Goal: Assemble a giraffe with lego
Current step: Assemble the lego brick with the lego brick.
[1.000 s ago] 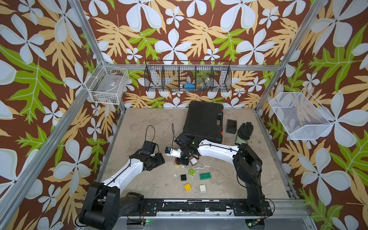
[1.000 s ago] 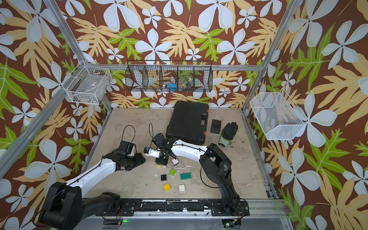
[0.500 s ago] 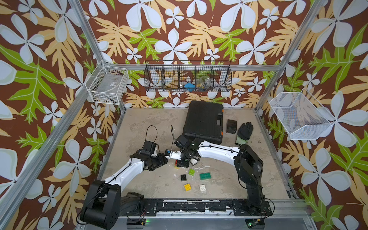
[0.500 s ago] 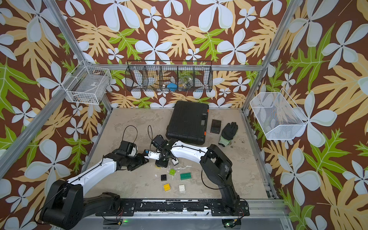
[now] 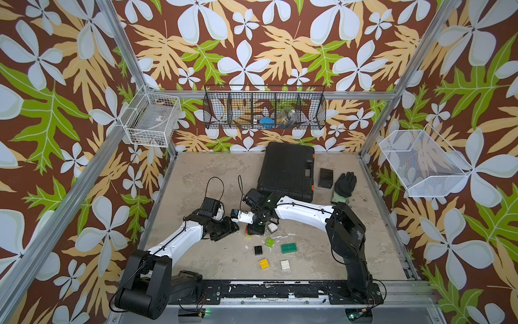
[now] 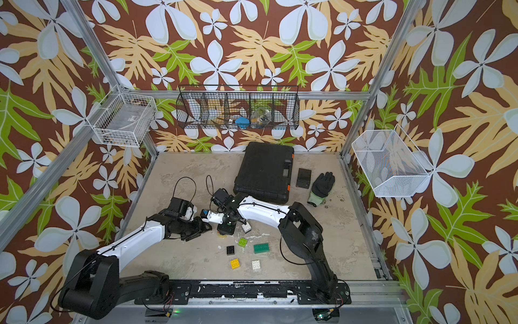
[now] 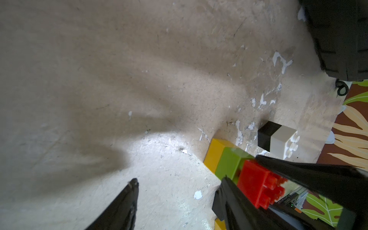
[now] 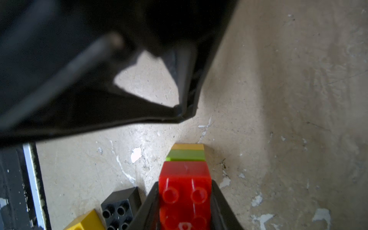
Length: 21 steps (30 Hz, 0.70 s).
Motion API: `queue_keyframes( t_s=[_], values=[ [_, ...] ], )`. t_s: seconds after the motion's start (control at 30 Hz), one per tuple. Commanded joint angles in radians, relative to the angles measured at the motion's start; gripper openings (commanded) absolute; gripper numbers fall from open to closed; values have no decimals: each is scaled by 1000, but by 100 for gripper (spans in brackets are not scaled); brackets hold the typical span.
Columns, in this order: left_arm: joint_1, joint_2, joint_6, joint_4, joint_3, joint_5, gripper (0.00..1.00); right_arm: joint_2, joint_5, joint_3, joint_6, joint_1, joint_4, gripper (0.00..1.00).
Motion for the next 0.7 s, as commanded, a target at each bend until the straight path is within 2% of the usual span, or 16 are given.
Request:
queue_keyframes(
  t_s=[0.0,0.23,0.47,0.67],
  values=[
    [0,11,1,17,-2,-14,67,23,0,4,32,3,-82,27],
    [0,17,-13,44,-17,-20,67,4,18,-49,38,7,-84,27],
    [-1,10,-8,80,-23,64,67,-20,30,-106,33,23,-63,28],
    [-1,31,12,68,-19,65,67,-14,49,-106,28,32,-59,29]
  ],
)
